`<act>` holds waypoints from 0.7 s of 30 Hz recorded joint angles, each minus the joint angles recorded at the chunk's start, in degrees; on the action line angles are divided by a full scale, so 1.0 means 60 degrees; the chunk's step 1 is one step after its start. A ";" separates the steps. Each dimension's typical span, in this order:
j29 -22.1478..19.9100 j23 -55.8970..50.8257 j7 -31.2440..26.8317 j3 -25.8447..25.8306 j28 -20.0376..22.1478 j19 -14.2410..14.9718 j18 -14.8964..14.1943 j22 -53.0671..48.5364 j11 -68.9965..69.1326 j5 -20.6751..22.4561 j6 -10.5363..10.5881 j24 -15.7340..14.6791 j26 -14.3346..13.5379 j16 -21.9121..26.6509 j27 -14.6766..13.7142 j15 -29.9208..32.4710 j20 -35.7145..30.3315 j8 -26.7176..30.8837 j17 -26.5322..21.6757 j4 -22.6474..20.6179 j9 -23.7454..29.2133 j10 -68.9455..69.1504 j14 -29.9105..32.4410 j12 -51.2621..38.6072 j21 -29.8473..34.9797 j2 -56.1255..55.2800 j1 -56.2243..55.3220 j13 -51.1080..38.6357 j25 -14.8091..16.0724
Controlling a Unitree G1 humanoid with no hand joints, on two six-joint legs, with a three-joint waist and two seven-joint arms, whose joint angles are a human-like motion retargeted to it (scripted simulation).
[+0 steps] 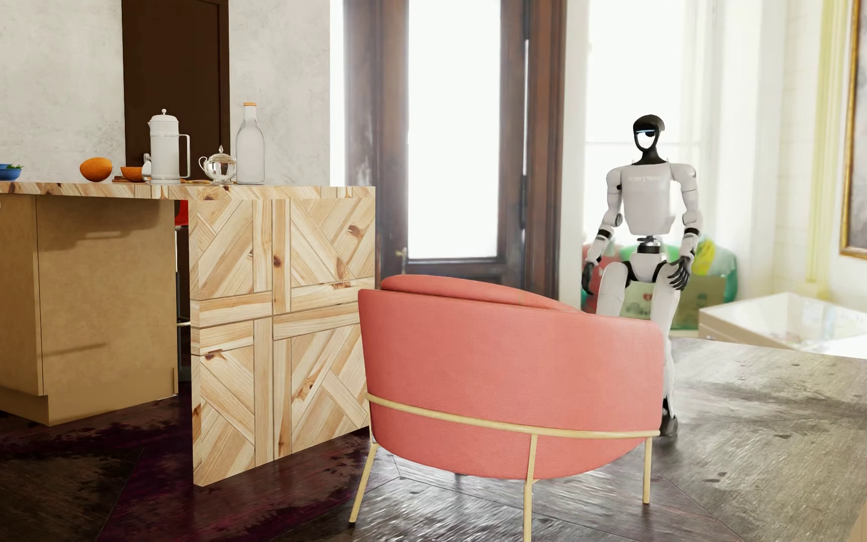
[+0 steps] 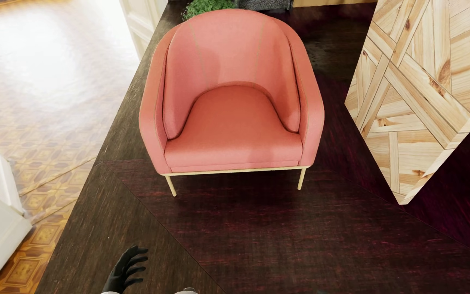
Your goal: Move towards the armchair
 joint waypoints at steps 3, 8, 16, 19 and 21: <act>-0.0465 -0.0747 0.0026 -0.0152 -0.0556 -0.0036 -0.0165 0.0777 0.0325 0.0114 -0.0151 0.0368 0.0599 0.0524 0.0441 0.0128 0.0233 0.0007 0.0497 0.0305 0.0137 -0.1097 0.1303 0.0111 0.0199 -0.0228 0.0301 -0.0248 0.0101; -0.0245 -0.0059 0.0020 0.0147 -0.0454 0.0153 -0.0128 0.0295 -0.1257 0.0050 -0.0714 -0.0410 0.0608 -0.0130 -0.0014 0.0823 0.0308 -0.0077 0.0199 0.0300 0.0291 -0.1886 0.0728 0.0082 0.0112 0.0080 0.0479 -0.0136 0.1017; -0.0583 0.0101 0.0110 0.0009 -0.0999 0.0290 0.0365 0.0130 -0.1156 -0.0174 -0.0462 -0.0094 0.0622 -0.0036 -0.0409 0.0706 0.0053 0.0037 0.0207 0.0025 0.0305 -0.2413 0.1764 0.0186 0.0073 0.0079 0.0723 -0.0574 0.0262; -0.0809 0.0000 0.0065 0.0061 -0.0705 0.0315 0.0408 0.0305 -0.1115 -0.0180 -0.0216 -0.0134 0.0552 0.0000 -0.0002 0.0655 -0.0103 0.0120 0.0357 -0.0053 0.0170 -0.2441 0.1864 -0.0287 0.0124 0.0054 0.0749 -0.0365 0.0408; -0.0886 -0.0015 -0.0061 0.0418 -0.0640 0.0311 0.0388 0.0280 -0.1281 -0.0128 -0.0027 -0.0237 0.0253 0.0136 -0.0088 0.0687 0.0010 0.0030 0.0337 -0.0036 0.0142 -0.2393 0.1774 0.0074 0.0187 0.0175 0.0746 -0.0750 0.0573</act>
